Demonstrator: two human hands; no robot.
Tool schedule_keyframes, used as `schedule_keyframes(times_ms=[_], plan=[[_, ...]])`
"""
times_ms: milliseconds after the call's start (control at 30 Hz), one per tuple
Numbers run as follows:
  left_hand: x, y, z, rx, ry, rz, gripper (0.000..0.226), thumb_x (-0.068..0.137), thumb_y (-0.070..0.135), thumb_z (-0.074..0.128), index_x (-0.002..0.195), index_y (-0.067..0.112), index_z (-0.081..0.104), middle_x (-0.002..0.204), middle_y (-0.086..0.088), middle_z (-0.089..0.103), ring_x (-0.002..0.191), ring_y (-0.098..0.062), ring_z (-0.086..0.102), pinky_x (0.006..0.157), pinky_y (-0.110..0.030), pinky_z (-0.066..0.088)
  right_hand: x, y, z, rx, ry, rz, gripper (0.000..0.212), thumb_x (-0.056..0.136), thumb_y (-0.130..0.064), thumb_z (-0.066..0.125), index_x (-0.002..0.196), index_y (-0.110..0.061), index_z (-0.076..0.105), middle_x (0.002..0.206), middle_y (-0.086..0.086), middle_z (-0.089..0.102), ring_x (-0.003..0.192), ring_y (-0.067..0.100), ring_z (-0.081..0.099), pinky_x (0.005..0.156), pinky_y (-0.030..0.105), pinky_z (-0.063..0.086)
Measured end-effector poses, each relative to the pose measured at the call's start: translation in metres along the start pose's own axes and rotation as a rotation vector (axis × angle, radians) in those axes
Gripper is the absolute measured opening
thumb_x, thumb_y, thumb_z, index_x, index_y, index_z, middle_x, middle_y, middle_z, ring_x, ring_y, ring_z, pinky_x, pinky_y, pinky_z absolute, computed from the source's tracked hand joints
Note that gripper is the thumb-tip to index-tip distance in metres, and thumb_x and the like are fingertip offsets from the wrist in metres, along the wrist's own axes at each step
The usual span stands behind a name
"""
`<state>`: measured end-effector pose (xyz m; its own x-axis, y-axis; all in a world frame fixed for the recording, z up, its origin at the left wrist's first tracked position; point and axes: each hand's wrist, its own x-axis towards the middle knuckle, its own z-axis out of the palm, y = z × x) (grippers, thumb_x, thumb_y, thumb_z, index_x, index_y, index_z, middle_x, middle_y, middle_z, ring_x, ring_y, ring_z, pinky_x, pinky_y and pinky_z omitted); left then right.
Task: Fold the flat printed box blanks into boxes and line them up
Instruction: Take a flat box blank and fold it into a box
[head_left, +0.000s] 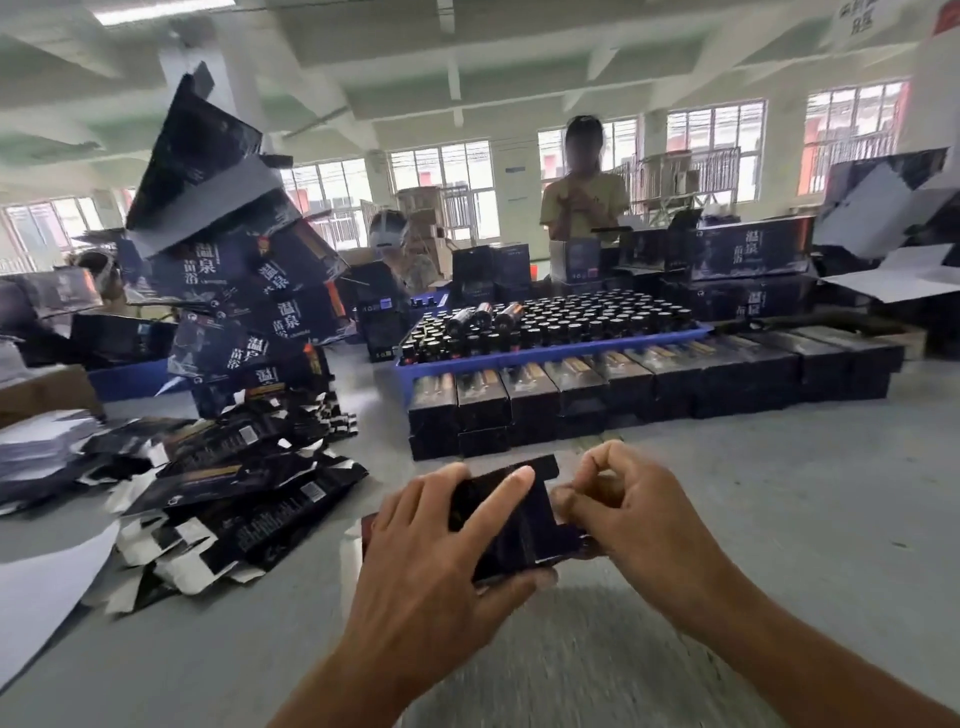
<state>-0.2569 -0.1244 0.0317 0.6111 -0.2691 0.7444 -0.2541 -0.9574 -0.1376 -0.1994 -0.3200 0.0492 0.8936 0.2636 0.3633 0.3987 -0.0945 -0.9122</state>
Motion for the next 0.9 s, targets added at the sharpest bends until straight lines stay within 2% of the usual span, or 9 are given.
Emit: schedule_keyframes(times_ms=[133, 200, 300, 400, 567, 700, 767, 833, 900], plan=[[-0.002, -0.002, -0.003, -0.003, 0.005, 0.061, 0.066, 0.088, 0.07, 0.048, 0.144, 0.037, 0.042, 0.133, -0.007, 0.05, 0.114, -0.025, 0.051, 0.09, -0.043, 0.045, -0.006, -0.003, 0.005, -0.047, -0.088, -0.076, 0.029, 0.095, -0.018, 0.066, 0.099, -0.046, 0.06, 0.091, -0.03, 0.071, 0.082, 0.0, 0.072, 0.058, 0.018, 0.057], [-0.004, -0.003, -0.005, -0.014, -0.008, 0.059, 0.064, 0.088, 0.068, 0.05, 0.143, 0.038, 0.044, 0.134, -0.008, 0.05, 0.115, -0.025, 0.05, 0.09, -0.046, 0.046, -0.008, -0.006, 0.005, -0.035, -0.129, -0.091, 0.039, 0.097, -0.02, 0.064, 0.11, -0.056, 0.055, 0.094, -0.029, 0.071, 0.083, 0.001, 0.073, 0.059, 0.019, 0.057], [-0.004, -0.003, -0.007, -0.086, -0.023, 0.017, 0.062, 0.087, 0.066, 0.054, 0.141, 0.037, 0.045, 0.136, -0.008, 0.05, 0.118, -0.026, 0.052, 0.091, -0.051, 0.05, -0.009, -0.008, 0.004, -0.041, -0.129, -0.117, 0.043, 0.098, -0.019, 0.063, 0.124, -0.052, 0.055, 0.099, -0.012, 0.075, 0.084, 0.007, 0.074, 0.06, 0.022, 0.058], [-0.002, -0.001, -0.01, -0.151, -0.029, -0.011, 0.06, 0.085, 0.062, 0.058, 0.139, 0.038, 0.048, 0.138, -0.005, 0.047, 0.12, -0.024, 0.05, 0.092, -0.051, 0.05, -0.009, -0.007, 0.003, -0.084, -0.101, -0.145, 0.043, 0.1, -0.015, 0.06, 0.126, -0.049, 0.056, 0.102, -0.007, 0.074, 0.083, 0.008, 0.073, 0.061, 0.024, 0.059], [0.003, -0.003, -0.015, -0.167, -0.022, -0.006, 0.055, 0.084, 0.056, 0.062, 0.134, 0.036, 0.053, 0.141, -0.005, 0.05, 0.123, -0.027, 0.052, 0.096, -0.049, 0.049, -0.011, -0.008, 0.003, -0.174, -0.05, -0.248, 0.048, 0.1, -0.018, 0.058, 0.126, -0.058, 0.051, 0.1, -0.013, 0.072, 0.082, 0.006, 0.071, 0.063, 0.025, 0.06], [0.002, -0.005, -0.017, -0.189, -0.024, -0.016, 0.053, 0.083, 0.057, 0.062, 0.131, 0.036, 0.054, 0.142, -0.004, 0.05, 0.123, -0.026, 0.054, 0.092, -0.046, 0.051, -0.013, -0.005, 0.008, -0.267, 0.008, -0.299, 0.051, 0.1, -0.024, 0.059, 0.136, -0.053, 0.037, 0.1, -0.021, 0.067, 0.087, -0.008, 0.066, 0.065, 0.014, 0.056], [0.0, -0.007, -0.017, -0.208, -0.016, -0.012, 0.053, 0.082, 0.053, 0.069, 0.13, 0.036, 0.055, 0.144, -0.003, 0.05, 0.123, -0.026, 0.054, 0.089, -0.045, 0.053, -0.015, -0.004, 0.011, -0.255, 0.019, -0.287, 0.055, 0.099, -0.026, 0.06, 0.137, -0.055, 0.032, 0.092, -0.033, 0.064, 0.09, -0.012, 0.064, 0.066, 0.01, 0.054], [-0.002, -0.009, -0.016, -0.212, -0.02, -0.013, 0.06, 0.077, 0.043, 0.083, 0.129, 0.035, 0.055, 0.145, -0.004, 0.049, 0.123, -0.027, 0.055, 0.088, -0.048, 0.054, -0.017, -0.004, 0.012, -0.292, 0.004, -0.313, 0.053, 0.1, -0.025, 0.059, 0.14, -0.052, 0.036, 0.089, -0.037, 0.063, 0.088, -0.01, 0.065, 0.066, 0.009, 0.053], [-0.005, -0.01, -0.016, -0.217, -0.034, -0.023, 0.068, 0.07, 0.034, 0.089, 0.128, 0.036, 0.054, 0.145, -0.004, 0.049, 0.124, -0.029, 0.055, 0.088, -0.049, 0.054, -0.018, -0.005, 0.013, -0.363, -0.008, -0.355, 0.041, 0.101, -0.022, 0.058, 0.136, -0.042, 0.051, 0.093, -0.029, 0.064, 0.083, -0.006, 0.067, 0.066, 0.008, 0.05]])
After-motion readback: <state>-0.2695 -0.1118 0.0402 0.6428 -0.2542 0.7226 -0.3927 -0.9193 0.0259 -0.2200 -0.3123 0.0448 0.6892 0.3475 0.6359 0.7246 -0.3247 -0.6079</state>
